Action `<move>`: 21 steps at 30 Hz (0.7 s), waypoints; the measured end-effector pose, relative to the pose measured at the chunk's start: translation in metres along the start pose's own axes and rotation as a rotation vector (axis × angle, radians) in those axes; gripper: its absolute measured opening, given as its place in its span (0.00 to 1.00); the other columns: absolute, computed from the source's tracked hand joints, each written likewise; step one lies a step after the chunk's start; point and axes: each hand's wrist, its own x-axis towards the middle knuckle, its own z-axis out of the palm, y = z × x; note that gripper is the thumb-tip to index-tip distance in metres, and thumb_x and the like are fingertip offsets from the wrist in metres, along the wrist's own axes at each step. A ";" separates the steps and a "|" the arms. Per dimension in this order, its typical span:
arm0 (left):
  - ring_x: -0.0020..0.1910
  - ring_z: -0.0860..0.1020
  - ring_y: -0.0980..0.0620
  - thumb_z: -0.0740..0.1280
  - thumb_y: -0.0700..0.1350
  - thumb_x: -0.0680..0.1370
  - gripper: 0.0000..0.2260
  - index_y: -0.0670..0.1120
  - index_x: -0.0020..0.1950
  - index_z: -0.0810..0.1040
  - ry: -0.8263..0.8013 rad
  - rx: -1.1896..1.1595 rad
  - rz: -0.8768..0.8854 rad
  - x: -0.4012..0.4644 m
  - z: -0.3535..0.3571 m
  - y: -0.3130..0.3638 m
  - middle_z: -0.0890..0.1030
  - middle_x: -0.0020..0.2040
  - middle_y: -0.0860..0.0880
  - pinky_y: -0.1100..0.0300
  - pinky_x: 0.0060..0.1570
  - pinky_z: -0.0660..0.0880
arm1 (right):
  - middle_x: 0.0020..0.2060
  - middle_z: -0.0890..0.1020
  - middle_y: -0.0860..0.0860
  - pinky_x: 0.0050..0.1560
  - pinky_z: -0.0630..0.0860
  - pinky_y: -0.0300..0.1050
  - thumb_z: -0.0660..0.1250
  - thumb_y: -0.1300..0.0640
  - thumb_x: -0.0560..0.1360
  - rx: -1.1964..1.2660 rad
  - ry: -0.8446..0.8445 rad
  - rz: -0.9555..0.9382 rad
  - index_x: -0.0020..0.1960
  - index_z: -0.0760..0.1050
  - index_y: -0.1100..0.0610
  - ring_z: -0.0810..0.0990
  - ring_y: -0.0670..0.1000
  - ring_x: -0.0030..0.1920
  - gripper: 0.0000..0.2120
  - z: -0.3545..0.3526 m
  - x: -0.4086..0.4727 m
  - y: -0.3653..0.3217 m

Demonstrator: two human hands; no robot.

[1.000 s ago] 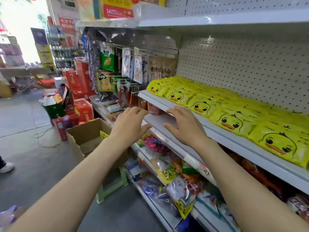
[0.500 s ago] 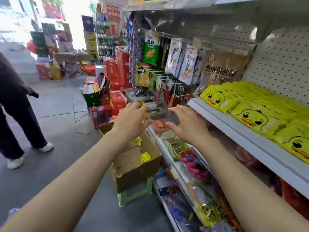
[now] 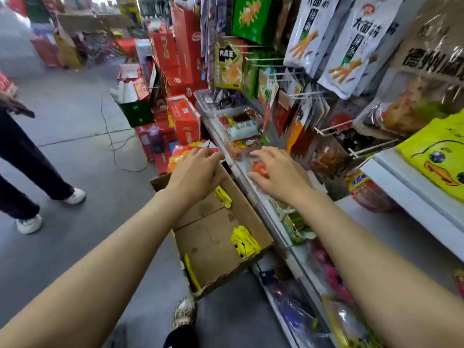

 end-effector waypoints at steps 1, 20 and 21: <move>0.60 0.72 0.41 0.67 0.55 0.76 0.21 0.50 0.67 0.73 -0.042 -0.017 0.013 0.010 0.014 -0.011 0.76 0.60 0.46 0.47 0.53 0.74 | 0.71 0.68 0.52 0.69 0.66 0.52 0.64 0.42 0.78 0.001 -0.025 0.022 0.72 0.68 0.50 0.65 0.56 0.72 0.26 0.013 0.011 0.002; 0.66 0.71 0.47 0.74 0.57 0.70 0.31 0.56 0.71 0.69 -1.305 -0.196 0.193 0.027 0.314 -0.137 0.73 0.66 0.51 0.51 0.66 0.70 | 0.67 0.72 0.61 0.62 0.67 0.47 0.69 0.49 0.76 0.277 -0.751 0.705 0.73 0.67 0.57 0.69 0.61 0.68 0.28 0.323 0.044 0.067; 0.66 0.71 0.47 0.75 0.57 0.70 0.31 0.57 0.71 0.69 -1.369 -0.197 0.186 0.022 0.327 -0.140 0.73 0.66 0.52 0.49 0.66 0.70 | 0.66 0.73 0.61 0.61 0.68 0.47 0.70 0.49 0.76 0.270 -0.769 0.720 0.73 0.67 0.56 0.70 0.61 0.67 0.28 0.334 0.042 0.072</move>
